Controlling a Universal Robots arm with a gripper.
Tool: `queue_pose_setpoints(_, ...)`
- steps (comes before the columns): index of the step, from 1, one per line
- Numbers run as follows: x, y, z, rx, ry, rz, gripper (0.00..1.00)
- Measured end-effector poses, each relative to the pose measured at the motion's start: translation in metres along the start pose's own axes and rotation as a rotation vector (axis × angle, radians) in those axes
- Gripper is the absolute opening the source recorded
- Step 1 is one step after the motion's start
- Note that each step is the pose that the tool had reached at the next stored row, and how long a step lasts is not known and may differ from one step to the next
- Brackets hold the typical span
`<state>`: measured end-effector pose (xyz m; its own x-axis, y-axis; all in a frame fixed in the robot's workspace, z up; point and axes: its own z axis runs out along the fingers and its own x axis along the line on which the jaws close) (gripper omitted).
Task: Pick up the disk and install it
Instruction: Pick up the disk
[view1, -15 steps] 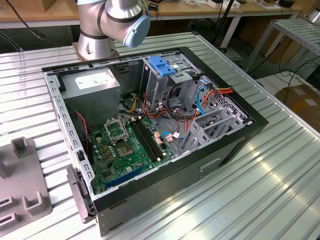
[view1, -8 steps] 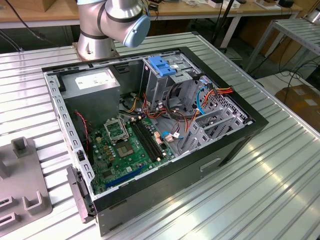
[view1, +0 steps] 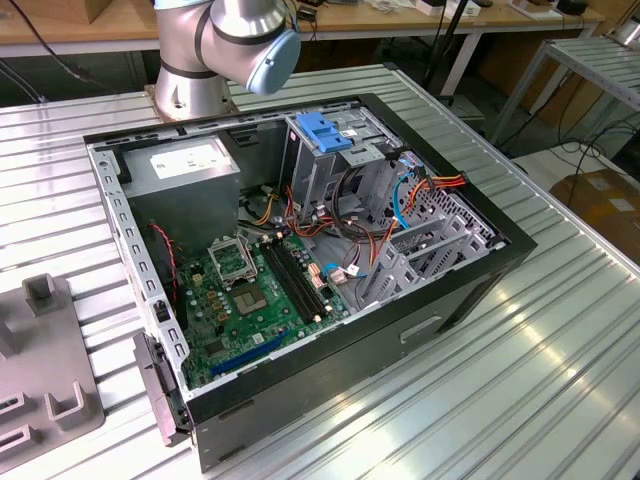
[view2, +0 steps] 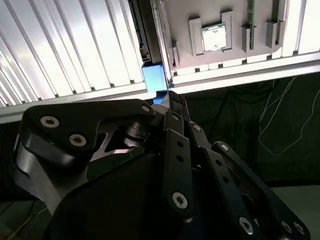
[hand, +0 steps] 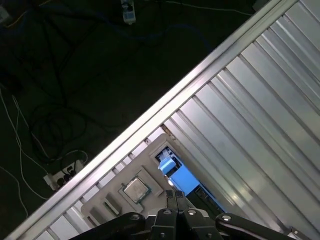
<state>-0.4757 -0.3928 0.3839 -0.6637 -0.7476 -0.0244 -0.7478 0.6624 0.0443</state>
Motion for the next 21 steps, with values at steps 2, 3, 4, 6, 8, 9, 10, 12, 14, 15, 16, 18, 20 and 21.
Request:
queue_pose_setpoints(2,-0.0011,-0.0012,0.0011,-0.0007,0.0013,-0.03,0.1)
queue_pose_setpoints(3,-0.0015,-0.0018,0.0018,-0.001,0.0019,-0.044,0.1)
queue_pose_setpoints(4,-0.0017,-0.002,0.0024,-0.0013,0.0024,-0.057,0.1)
queue_pose_setpoints(6,-0.0019,-0.0024,0.004,-0.0021,0.004,-0.093,0.1)
queue_pose_setpoints(8,-0.0019,-0.0025,0.005,-0.0031,0.006,-0.132,0.1)
queue_pose_setpoints(9,-0.002,-0.0025,0.0055,-0.0036,0.0069,-0.15,0.1)
queue_pose_setpoints(10,-0.002,-0.0026,0.0061,-0.0041,0.0077,-0.17,0.1)
queue_pose_setpoints(12,-0.002,-0.0027,0.0073,-0.0049,0.0092,-0.205,0.1)
queue_pose_setpoints(14,-0.002,-0.0028,0.0085,-0.0059,0.0111,-0.248,0.1)
queue_pose_setpoints(15,-0.002,-0.0028,0.009,-0.0064,0.0119,-0.267,0.1)
queue_pose_setpoints(16,-0.002,-0.0029,0.01,-0.0072,0.0134,-0.3,0.1)
queue_pose_setpoints(18,-0.0021,-0.0031,0.0116,-0.0086,0.0159,-0.355,0.1)
queue_pose_setpoints(20,-0.0023,-0.0035,0.0131,-0.0095,0.0175,-0.396,0.1)
queue_pose_setpoints(21,-0.0025,-0.0037,0.0136,-0.0098,0.0181,-0.408,0.1)
